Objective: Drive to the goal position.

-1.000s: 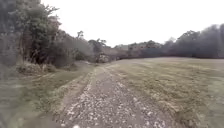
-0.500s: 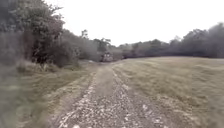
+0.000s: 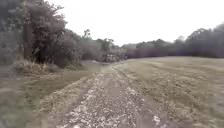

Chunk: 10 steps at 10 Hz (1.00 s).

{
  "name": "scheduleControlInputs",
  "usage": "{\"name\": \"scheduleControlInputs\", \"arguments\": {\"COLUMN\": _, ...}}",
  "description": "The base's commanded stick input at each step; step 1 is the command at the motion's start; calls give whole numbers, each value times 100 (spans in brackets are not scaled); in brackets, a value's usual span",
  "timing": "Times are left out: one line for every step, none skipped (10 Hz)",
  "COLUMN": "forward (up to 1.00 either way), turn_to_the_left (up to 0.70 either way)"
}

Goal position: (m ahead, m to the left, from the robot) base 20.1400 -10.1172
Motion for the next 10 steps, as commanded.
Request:
{"name": "scheduleControlInputs", "arguments": {"forward": 60, "turn_to_the_left": 0}}
{"name": "scheduleControlInputs", "arguments": {"forward": 60, "turn_to_the_left": 0}}
{"name": "scheduleControlInputs", "arguments": {"forward": 60, "turn_to_the_left": 0}}
{"name": "scheduleControlInputs", "arguments": {"forward": 60, "turn_to_the_left": 0}}
{"name": "scheduleControlInputs", "arguments": {"forward": 60, "turn_to_the_left": 0}}
{"name": "scheduleControlInputs", "arguments": {"forward": 60, "turn_to_the_left": 0}}
{"name": "scheduleControlInputs", "arguments": {"forward": 60, "turn_to_the_left": 0}}
{"name": "scheduleControlInputs", "arguments": {"forward": 60, "turn_to_the_left": 0}}
{"name": "scheduleControlInputs", "arguments": {"forward": 60, "turn_to_the_left": -10}}
{"name": "scheduleControlInputs", "arguments": {"forward": 60, "turn_to_the_left": -7}}
